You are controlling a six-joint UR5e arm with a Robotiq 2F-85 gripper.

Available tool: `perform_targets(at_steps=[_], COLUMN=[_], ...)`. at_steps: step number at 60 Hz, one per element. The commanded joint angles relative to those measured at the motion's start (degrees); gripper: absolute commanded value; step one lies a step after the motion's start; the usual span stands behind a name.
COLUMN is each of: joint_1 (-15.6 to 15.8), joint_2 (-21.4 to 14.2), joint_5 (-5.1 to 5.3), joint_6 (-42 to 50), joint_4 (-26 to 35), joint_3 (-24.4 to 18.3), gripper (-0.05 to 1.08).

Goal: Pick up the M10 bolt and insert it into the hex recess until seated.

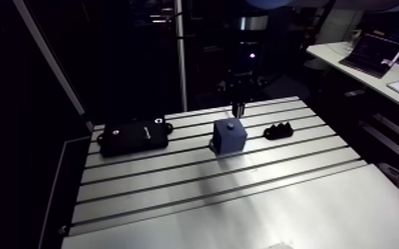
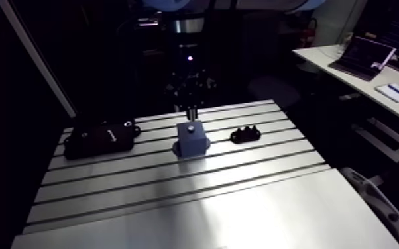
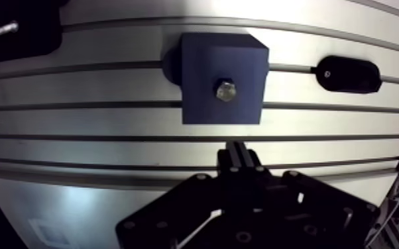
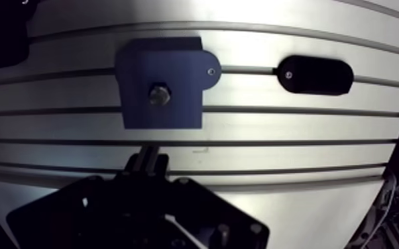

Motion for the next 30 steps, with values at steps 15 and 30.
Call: perform_targets(at_steps=[15,30], joint_1=[-0.14,0.02], joint_2=[-1.05,-0.96], joint_5=[0.51,0.89], joint_6=[-0.11,0.10], joint_4=[-4.38,-5.20], joint_3=[2.41,3.31], gripper=[1.08,1.08])
